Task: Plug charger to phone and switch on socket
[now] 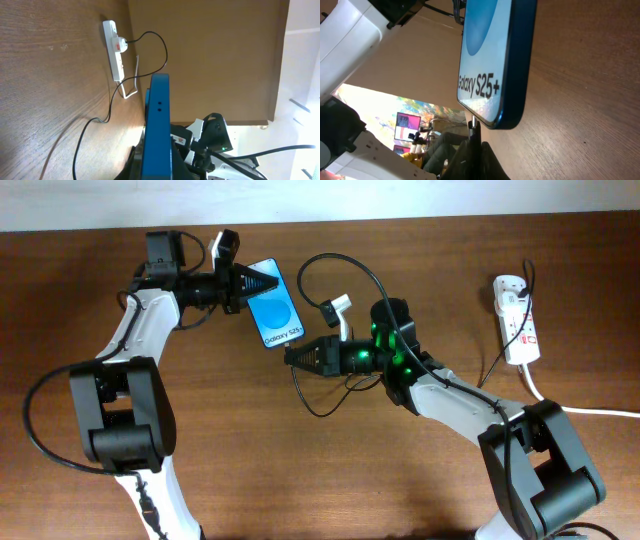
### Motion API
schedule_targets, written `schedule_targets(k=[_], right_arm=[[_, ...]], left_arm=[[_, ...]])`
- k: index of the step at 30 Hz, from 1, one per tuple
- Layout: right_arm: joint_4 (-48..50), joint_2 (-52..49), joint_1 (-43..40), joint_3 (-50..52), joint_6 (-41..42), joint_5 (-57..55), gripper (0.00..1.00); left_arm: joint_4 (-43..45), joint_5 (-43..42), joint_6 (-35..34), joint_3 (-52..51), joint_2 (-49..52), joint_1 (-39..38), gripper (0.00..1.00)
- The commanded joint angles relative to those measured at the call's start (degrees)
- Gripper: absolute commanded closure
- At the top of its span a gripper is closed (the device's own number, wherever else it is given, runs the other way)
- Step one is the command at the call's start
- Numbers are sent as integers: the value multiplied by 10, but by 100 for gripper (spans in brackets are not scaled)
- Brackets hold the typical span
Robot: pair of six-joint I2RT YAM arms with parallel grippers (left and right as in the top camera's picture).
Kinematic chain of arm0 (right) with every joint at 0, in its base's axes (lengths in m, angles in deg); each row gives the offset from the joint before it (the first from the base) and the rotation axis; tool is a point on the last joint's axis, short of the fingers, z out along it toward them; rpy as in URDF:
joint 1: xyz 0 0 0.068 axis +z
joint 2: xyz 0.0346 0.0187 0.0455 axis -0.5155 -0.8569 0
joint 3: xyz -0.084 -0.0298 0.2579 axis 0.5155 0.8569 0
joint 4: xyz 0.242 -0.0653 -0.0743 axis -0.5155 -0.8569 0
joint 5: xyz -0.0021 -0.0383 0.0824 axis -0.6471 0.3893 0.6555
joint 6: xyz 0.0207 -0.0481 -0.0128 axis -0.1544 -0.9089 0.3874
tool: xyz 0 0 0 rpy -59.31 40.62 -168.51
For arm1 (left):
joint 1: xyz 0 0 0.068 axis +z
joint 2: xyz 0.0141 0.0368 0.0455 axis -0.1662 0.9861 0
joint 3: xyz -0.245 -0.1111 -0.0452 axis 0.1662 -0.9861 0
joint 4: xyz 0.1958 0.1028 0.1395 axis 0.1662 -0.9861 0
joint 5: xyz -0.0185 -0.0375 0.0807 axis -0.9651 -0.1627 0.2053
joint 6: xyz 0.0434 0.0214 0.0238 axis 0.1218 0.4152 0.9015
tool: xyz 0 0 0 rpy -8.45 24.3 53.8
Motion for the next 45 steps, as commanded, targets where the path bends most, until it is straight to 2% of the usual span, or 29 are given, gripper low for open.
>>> schedule_targets(k=[1, 23, 28, 45], right_arm=[[2, -12, 1, 2, 3, -24, 96], [3, -17, -28, 2, 18, 42, 96], [87, -17, -29, 2, 47, 101, 96], [114, -47, -39, 2, 48, 130, 96]], left_arm=[[-3, -45, -10, -2, -4, -11, 100], [-3, -45, -10, 9, -5, -10, 100], [-2, -45, -10, 14, -5, -10, 100], [8, -45, -10, 25, -5, -10, 100]])
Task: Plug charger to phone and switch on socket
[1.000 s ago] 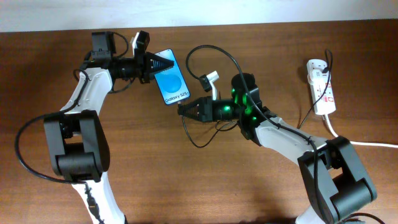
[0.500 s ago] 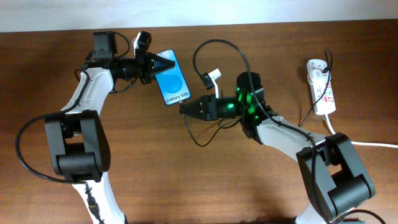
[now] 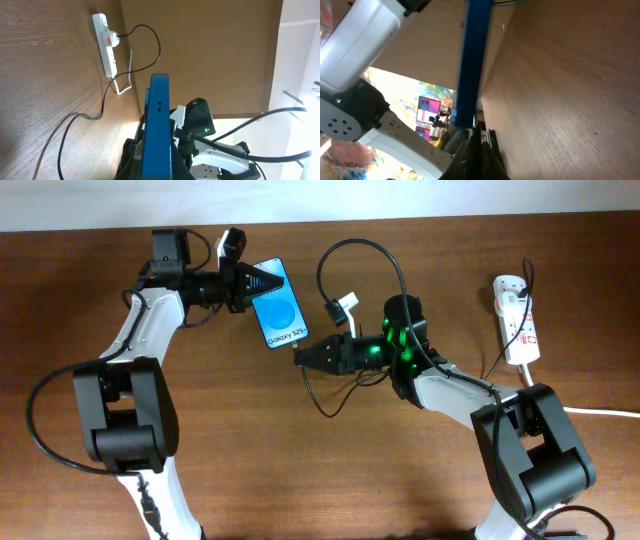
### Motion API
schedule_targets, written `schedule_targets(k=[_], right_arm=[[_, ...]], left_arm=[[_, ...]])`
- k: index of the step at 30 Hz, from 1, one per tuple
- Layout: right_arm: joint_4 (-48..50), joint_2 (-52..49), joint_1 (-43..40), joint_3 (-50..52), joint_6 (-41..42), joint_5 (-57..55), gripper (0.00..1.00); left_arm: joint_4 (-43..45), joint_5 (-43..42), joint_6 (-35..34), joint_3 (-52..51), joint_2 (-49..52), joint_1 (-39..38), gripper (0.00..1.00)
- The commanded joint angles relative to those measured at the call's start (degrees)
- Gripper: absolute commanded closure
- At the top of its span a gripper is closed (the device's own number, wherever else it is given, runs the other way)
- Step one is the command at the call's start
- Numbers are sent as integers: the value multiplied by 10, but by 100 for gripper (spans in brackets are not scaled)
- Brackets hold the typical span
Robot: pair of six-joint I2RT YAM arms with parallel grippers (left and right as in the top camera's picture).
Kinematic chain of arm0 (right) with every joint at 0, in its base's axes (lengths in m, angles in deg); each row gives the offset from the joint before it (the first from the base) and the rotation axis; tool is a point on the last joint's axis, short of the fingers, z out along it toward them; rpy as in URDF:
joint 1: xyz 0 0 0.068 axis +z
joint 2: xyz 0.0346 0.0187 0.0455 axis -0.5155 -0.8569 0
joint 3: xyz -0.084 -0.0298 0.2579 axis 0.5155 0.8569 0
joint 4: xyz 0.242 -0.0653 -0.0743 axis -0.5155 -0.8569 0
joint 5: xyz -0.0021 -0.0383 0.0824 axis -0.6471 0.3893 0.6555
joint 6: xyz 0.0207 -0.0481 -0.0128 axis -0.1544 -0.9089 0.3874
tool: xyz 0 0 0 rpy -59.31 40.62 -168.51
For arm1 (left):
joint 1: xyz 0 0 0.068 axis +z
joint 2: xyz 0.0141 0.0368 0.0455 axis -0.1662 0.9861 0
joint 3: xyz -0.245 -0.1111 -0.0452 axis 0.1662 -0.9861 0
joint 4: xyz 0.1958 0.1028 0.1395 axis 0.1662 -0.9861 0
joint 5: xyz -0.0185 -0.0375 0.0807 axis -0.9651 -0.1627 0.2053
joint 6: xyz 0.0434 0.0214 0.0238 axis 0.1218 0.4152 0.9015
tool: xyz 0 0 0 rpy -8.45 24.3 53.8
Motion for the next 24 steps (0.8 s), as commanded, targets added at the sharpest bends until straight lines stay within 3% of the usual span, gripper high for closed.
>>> schedule_targets(k=[1, 24], right_arm=[[31, -4, 2, -1, 6, 16, 96], [17, -4, 12, -1, 3, -19, 96]], left_arm=[[1, -27, -3, 20, -5, -1, 100], [1, -27, -5, 20, -5, -12, 100]])
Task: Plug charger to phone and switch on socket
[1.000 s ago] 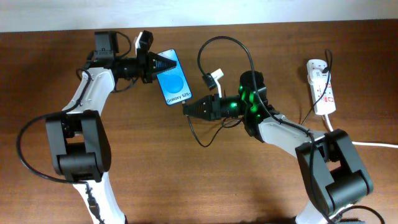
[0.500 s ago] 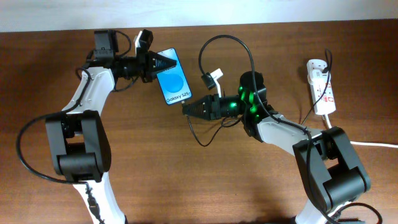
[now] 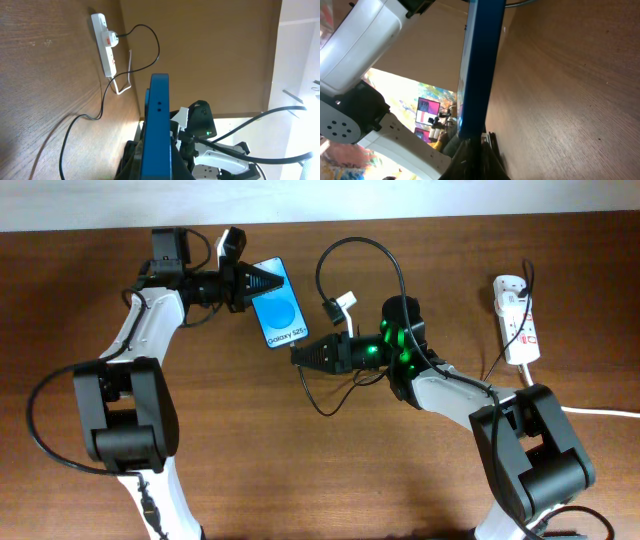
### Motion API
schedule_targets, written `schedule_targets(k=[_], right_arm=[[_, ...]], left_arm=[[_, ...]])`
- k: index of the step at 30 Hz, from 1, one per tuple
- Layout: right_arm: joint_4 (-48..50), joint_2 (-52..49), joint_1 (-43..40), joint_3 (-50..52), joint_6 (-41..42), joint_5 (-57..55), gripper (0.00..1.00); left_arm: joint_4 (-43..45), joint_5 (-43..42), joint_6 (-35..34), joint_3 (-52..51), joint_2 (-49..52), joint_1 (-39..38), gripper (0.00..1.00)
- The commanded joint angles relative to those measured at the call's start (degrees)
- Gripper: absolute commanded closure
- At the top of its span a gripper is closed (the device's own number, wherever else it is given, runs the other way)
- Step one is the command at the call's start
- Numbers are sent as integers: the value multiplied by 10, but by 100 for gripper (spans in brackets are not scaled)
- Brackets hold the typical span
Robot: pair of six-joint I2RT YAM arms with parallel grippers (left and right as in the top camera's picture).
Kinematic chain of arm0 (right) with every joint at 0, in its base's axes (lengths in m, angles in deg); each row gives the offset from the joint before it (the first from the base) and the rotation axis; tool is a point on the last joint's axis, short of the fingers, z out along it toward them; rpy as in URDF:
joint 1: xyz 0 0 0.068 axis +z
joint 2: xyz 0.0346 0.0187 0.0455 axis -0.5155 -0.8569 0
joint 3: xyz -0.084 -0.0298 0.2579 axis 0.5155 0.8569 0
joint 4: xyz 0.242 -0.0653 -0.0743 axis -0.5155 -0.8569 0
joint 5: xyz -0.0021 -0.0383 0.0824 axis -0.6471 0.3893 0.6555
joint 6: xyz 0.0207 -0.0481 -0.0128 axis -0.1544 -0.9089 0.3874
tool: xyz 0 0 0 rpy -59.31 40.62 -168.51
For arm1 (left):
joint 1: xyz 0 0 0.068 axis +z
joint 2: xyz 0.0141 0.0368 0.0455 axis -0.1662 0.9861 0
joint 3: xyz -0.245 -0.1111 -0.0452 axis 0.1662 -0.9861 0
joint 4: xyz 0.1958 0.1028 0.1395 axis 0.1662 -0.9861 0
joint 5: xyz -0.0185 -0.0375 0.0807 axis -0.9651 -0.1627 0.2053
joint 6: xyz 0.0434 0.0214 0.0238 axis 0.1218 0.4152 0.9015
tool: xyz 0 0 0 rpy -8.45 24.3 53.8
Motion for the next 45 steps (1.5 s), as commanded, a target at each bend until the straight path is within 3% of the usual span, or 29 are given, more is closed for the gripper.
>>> schedule_targets(k=[1, 45], right_arm=[[2, -4, 3, -1, -7, -6, 96], [6, -4, 3, -1, -5, 24, 96]], left_arm=[[2, -25, -5, 18, -5, -11, 100], [22, -10, -5, 18, -4, 0, 100]])
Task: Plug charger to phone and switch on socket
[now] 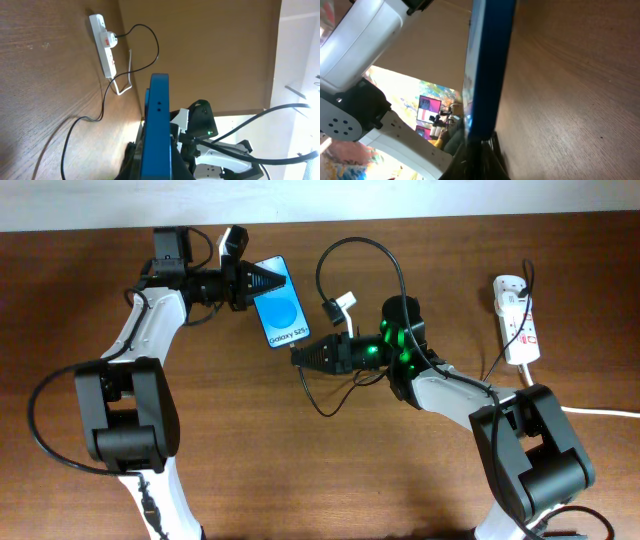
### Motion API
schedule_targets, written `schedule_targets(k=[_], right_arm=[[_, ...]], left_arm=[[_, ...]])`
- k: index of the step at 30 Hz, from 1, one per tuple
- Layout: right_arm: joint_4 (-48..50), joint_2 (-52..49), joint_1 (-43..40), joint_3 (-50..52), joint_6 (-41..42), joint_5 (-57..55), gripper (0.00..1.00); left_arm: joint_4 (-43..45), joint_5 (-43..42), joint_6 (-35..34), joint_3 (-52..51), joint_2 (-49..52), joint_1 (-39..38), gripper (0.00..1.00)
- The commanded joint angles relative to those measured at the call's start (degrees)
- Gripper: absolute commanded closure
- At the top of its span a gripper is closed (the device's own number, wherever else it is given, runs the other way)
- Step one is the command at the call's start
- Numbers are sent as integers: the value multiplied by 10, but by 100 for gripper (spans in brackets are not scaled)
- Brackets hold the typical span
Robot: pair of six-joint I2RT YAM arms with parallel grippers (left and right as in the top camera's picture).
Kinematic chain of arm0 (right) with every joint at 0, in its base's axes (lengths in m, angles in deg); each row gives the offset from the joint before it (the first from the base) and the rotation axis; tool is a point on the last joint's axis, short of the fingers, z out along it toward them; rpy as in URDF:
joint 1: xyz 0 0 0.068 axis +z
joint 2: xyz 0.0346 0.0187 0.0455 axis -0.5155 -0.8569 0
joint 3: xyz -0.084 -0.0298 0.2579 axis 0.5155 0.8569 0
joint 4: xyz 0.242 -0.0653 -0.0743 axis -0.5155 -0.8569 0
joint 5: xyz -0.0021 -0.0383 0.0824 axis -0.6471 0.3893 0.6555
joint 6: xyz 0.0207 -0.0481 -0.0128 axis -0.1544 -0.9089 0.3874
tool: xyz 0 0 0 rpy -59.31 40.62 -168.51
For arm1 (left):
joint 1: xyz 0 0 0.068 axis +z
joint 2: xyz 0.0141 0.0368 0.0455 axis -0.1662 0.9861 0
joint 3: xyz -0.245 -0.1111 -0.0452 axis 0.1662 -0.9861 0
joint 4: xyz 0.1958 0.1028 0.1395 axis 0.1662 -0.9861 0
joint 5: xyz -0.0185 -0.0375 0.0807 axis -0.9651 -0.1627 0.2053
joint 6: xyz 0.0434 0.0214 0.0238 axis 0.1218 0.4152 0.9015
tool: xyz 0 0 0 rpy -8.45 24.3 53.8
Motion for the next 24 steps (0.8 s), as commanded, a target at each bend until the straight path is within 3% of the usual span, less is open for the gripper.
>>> schedule_targets(k=[1, 24], right_arm=[[5, -4, 3, -1, -5, 16, 96], [5, -4, -4, -1, -6, -6, 96]], left_arm=[[11, -11, -3, 18, -4, 2, 100], [9, -26, -3, 18, -4, 1, 100]])
